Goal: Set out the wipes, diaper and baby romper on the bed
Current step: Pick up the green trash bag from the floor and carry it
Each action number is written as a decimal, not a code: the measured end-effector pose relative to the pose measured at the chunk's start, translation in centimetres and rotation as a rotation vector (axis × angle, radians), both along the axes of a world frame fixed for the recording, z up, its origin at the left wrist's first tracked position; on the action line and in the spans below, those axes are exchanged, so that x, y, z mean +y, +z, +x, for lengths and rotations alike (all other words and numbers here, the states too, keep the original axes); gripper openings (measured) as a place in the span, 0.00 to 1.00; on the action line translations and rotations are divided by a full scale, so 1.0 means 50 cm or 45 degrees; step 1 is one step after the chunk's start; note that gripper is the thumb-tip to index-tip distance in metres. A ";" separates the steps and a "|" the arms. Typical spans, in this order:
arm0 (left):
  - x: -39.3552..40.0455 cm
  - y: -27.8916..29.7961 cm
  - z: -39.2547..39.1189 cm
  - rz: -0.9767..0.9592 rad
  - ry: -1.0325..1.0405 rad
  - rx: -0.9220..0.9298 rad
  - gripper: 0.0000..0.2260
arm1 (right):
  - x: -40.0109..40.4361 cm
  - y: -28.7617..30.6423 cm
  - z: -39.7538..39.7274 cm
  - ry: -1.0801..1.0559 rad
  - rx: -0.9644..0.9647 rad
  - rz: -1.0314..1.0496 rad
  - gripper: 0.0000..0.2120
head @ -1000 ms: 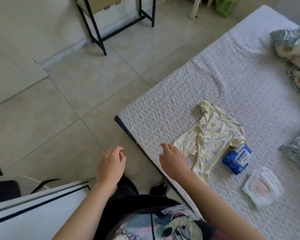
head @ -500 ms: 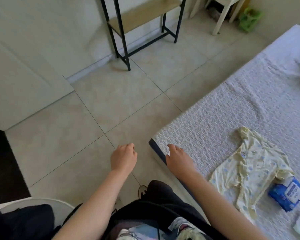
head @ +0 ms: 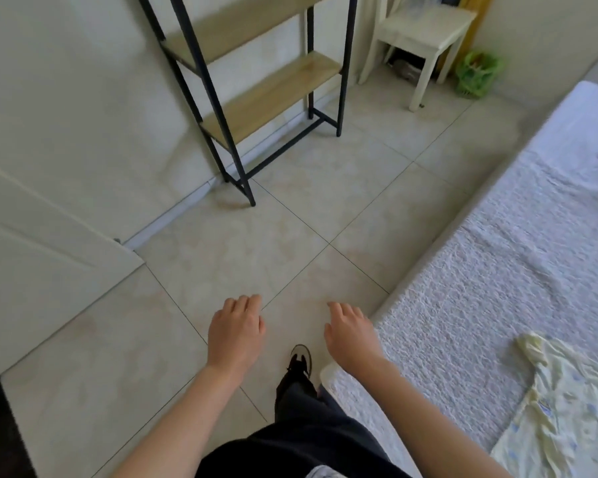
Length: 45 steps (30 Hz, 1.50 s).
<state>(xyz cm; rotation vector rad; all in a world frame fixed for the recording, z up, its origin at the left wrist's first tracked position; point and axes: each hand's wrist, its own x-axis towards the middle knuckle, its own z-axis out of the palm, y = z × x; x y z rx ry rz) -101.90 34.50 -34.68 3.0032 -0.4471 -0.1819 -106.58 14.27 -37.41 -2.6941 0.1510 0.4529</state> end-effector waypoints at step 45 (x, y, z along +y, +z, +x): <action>-1.147 -0.003 1.296 -0.179 -0.759 0.197 0.17 | -0.995 0.061 1.084 -0.773 -0.172 -0.179 0.21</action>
